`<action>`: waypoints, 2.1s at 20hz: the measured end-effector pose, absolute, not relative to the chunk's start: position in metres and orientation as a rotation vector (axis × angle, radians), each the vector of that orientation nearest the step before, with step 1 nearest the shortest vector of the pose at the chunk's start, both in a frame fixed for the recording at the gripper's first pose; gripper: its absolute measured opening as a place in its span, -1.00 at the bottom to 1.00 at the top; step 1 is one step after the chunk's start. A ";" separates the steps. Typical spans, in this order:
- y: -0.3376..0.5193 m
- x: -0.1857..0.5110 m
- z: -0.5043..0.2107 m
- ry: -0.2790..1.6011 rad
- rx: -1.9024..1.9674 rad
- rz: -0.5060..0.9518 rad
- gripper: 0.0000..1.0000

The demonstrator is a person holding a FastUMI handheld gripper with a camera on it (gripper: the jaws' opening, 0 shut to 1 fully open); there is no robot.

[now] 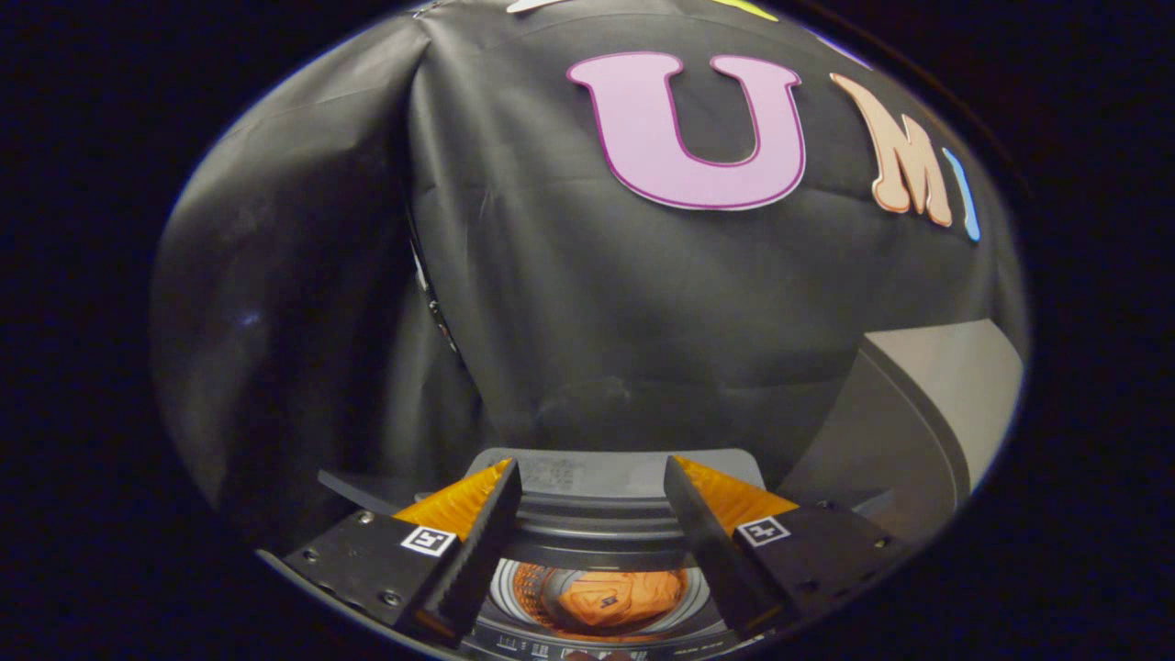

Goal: Put the clothes into the washing machine and then close the washing machine lid.

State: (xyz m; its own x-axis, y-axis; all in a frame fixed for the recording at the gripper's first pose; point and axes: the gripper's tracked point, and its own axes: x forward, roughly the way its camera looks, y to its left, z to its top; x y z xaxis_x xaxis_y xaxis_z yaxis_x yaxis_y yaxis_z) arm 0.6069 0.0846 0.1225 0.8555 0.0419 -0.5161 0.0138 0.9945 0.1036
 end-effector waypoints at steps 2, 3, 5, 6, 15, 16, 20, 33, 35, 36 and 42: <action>0.085 0.609 0.122 0.558 0.149 0.030 0.93; 0.082 0.609 0.125 0.550 0.146 0.034 0.93; 0.081 0.608 0.129 0.519 0.115 0.038 0.93; 0.084 0.608 0.125 0.500 0.101 0.043 0.93; 0.083 0.603 0.137 0.372 0.089 0.078 0.92; 0.085 0.605 0.138 0.354 0.083 0.084 0.93; 0.080 0.602 0.148 0.292 0.068 0.079 0.93; 0.062 0.577 0.155 0.162 0.069 0.033 0.92; 0.058 0.572 0.156 0.144 0.068 0.021 0.92; 0.057 0.569 0.155 0.135 0.068 0.013 0.91; 0.044 0.557 0.156 0.069 0.061 -0.033 0.92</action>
State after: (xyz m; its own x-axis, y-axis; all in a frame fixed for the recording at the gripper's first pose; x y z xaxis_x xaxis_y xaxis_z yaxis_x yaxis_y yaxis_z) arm 0.5570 0.0439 0.1556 0.9971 -0.0309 -0.0701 0.0350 0.9976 0.0595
